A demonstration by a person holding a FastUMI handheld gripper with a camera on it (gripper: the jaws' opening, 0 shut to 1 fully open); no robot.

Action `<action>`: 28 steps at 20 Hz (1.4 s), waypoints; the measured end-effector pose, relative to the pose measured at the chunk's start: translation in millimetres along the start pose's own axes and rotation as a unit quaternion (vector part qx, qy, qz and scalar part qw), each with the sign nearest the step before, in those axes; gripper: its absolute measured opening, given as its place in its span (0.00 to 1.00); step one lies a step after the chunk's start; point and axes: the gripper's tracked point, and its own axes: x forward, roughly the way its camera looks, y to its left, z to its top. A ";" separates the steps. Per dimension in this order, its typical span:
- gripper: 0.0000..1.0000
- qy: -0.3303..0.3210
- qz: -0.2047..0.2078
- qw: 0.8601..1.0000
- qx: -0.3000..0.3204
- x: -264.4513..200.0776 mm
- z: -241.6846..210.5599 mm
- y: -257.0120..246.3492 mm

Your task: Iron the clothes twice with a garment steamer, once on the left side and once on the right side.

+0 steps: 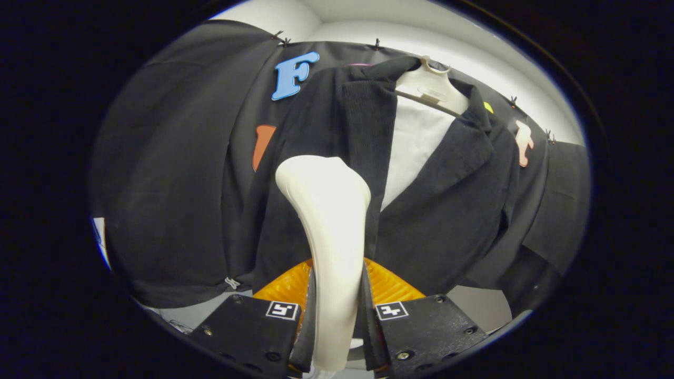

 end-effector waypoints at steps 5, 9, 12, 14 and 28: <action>0.40 0.024 0.013 1.000 -0.004 -0.6 -36.7 15.5; 0.40 0.044 0.021 0.999 -0.005 -2.3 -68.1 22.4; 0.40 0.056 0.024 0.998 -0.007 -1.7 -89.1 27.2; 0.40 0.064 0.027 0.998 -0.008 -2.3 -102.2 32.4; 0.40 0.134 0.051 0.990 -0.008 6.2 -204.3 69.1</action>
